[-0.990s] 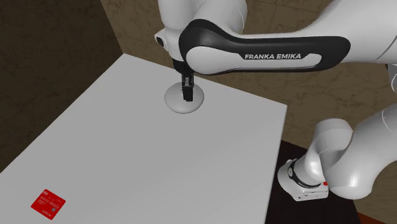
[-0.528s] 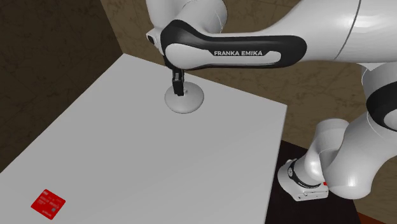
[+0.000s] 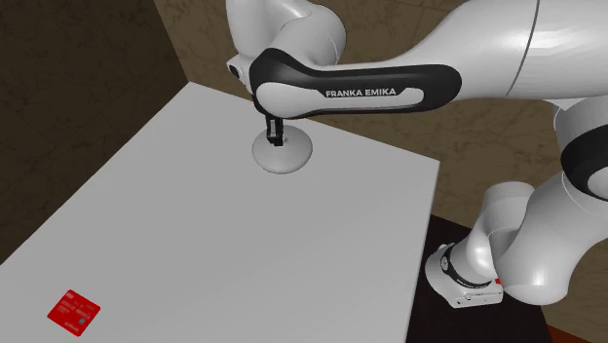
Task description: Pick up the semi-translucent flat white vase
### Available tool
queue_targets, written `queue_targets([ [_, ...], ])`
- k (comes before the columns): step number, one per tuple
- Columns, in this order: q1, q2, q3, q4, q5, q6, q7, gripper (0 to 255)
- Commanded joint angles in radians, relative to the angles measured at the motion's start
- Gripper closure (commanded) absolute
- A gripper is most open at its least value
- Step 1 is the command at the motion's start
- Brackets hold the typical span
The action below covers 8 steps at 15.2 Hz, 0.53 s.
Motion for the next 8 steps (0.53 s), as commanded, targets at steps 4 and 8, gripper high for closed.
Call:
queue_targets([
  [4, 0.000, 0.000, 0.000, -0.003, 0.000, 0.001, 0.000, 255],
  [8, 0.000, 0.000, 0.000, 0.013, 0.000, -0.014, 0.000, 255],
])
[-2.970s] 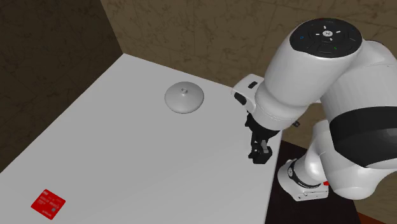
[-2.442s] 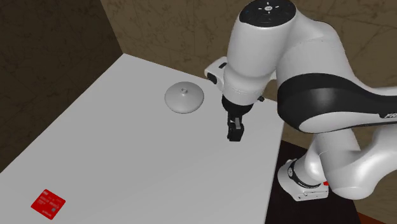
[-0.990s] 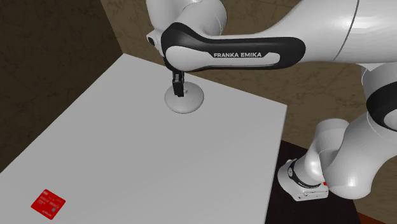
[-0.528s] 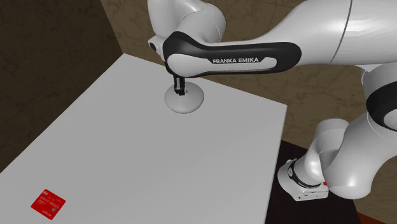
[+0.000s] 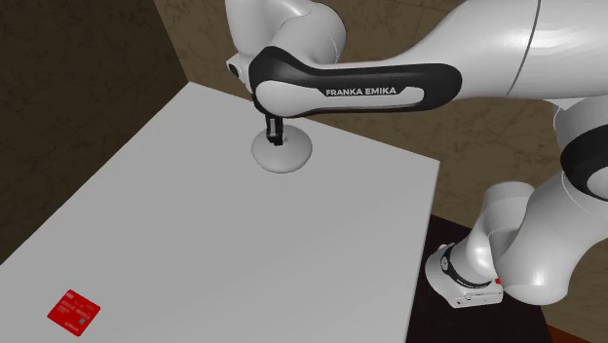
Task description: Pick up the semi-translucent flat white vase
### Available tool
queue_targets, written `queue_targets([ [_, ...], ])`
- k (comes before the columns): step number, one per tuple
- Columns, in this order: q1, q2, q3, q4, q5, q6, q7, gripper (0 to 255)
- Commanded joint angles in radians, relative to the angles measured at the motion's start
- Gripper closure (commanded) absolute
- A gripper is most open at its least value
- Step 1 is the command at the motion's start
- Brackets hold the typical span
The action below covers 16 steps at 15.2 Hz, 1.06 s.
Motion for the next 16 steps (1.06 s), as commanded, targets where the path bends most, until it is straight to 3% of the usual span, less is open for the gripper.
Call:
queue_targets([
  [1, 0.000, -0.001, 0.000, 0.019, 0.000, -0.021, 0.000, 255],
  [16, -0.001, 0.022, 0.000, 0.225, 0.006, -0.203, -0.015, 255],
])
